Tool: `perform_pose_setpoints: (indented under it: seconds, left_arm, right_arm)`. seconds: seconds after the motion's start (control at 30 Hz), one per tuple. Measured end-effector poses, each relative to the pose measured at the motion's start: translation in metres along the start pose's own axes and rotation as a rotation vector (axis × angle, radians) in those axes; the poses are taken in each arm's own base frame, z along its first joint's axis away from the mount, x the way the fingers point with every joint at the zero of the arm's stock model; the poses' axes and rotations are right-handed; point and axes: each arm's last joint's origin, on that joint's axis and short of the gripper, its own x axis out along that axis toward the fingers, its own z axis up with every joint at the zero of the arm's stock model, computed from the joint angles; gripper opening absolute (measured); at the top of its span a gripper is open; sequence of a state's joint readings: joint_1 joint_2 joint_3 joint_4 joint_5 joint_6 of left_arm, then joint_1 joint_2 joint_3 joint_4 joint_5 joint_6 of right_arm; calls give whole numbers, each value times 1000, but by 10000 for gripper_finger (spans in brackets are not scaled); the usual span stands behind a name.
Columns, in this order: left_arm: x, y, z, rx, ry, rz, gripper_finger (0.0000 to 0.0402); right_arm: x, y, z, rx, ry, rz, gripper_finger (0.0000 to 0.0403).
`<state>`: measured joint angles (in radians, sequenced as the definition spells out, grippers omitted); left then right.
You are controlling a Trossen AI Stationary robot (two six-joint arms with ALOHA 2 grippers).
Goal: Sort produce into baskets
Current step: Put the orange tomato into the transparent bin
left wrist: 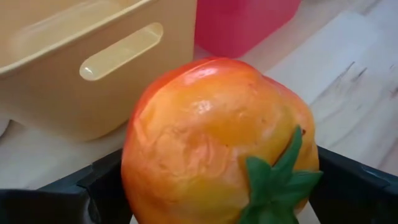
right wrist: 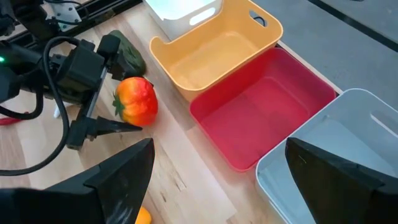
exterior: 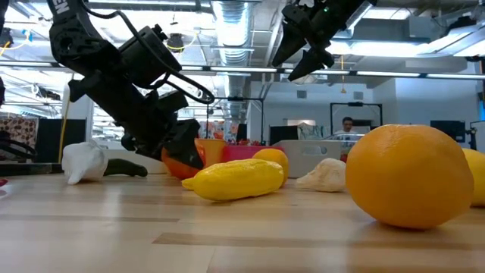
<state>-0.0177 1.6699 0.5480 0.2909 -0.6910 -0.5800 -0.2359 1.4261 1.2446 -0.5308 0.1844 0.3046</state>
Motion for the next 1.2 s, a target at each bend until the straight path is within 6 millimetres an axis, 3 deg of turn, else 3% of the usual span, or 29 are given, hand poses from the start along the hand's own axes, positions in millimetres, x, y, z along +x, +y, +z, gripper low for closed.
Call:
perform_pose_setpoints:
  seconds: [0.17, 0.33, 0.53, 0.7, 1.0, 1.2]
  left_arm:
    - [0, -1, 0, 16, 6, -14, 328]
    - [-1, -9, 7, 49, 22, -88, 330]
    - [-10, -37, 34, 177, -58, -180, 331]
    - [-21, -59, 59, 289, -147, -230, 332]
    - [-38, -83, 84, 383, -248, -269, 332]
    - [-47, -92, 94, 404, -290, -279, 332]
  right_arm:
    - [0, 0, 0, 0, 0, 0, 388]
    - [0, 0, 0, 0, 1, 0, 388]
    - [0, 1, 0, -1, 8, 23, 388]
    - [-1, 5, -2, -51, 51, 172, 388]
    - [-3, 34, -17, -183, 89, 354, 388]
    - [-4, 55, -31, -159, 96, 412, 388]
